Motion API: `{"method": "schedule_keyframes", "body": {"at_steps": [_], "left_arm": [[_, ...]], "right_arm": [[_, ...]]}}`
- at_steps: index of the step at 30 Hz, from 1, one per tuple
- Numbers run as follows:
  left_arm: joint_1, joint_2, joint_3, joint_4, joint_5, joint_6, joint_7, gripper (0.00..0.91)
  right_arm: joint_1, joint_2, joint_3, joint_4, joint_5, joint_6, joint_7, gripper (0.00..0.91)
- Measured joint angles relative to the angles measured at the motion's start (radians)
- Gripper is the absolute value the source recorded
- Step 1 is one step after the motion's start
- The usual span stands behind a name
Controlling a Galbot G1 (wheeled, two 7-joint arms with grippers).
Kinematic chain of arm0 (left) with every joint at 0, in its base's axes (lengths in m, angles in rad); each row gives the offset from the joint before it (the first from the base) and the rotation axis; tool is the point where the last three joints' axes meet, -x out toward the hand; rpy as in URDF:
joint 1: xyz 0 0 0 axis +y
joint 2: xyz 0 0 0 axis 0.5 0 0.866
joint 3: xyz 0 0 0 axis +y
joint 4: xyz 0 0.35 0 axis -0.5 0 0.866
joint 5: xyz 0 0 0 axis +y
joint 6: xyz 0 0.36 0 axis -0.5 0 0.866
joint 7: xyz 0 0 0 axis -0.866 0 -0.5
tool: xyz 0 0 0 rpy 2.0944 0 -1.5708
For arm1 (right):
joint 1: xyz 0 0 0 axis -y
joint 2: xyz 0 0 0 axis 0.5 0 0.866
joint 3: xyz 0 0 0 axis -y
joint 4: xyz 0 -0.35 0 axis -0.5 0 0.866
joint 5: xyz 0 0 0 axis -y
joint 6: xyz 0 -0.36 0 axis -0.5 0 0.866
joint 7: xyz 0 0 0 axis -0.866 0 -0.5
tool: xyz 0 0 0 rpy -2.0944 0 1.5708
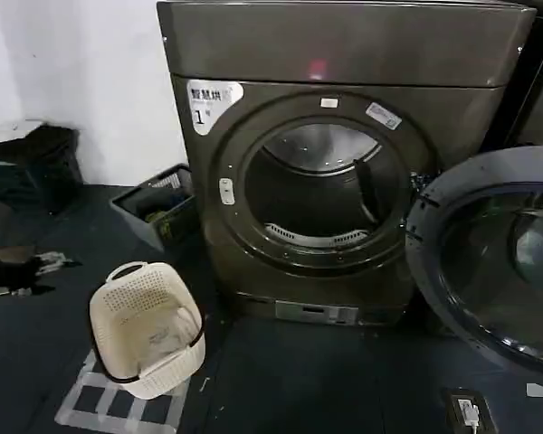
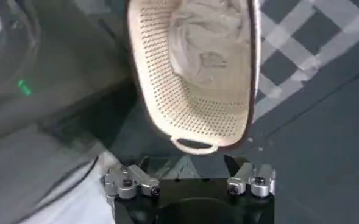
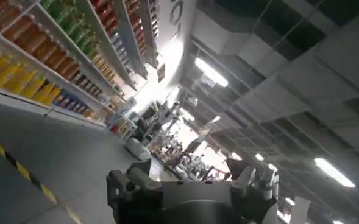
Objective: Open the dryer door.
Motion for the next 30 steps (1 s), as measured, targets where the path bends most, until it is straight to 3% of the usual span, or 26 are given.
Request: {"method": "schedule_keyframes", "body": {"at_steps": [4,9,19,23,30], "left_arm": [[-0.079,-0.036,0.038,0.004,0.049,-0.034,0.019,0.907],[-0.232,-0.088,0.148,0.042,0.036,-0.035,0.081,0.907],[-0.520,-0.186,0.359,0.135,0.115,-0.035,0.121,0.907],[-0.592,-0.216,0.414,0.168,0.142,-0.034,0.122,0.907],[-0.636,-0.215,0.450,0.170,0.166,-0.034,0.206,0.907]], "right_arm": [[-0.003,0.005,0.003,0.003,0.000,0.001,0.000,0.907],[-0.002,0.008,0.003,0.008,0.000,0.001,0.000,0.907],[-0.002,0.018,0.003,0.012,-0.002,0.002,-0.001,0.907],[0.000,0.018,0.003,0.015,-0.002,0.002,-0.002,0.907],[-0.001,0.022,0.003,0.015,-0.002,0.003,-0.002,0.907]]}}
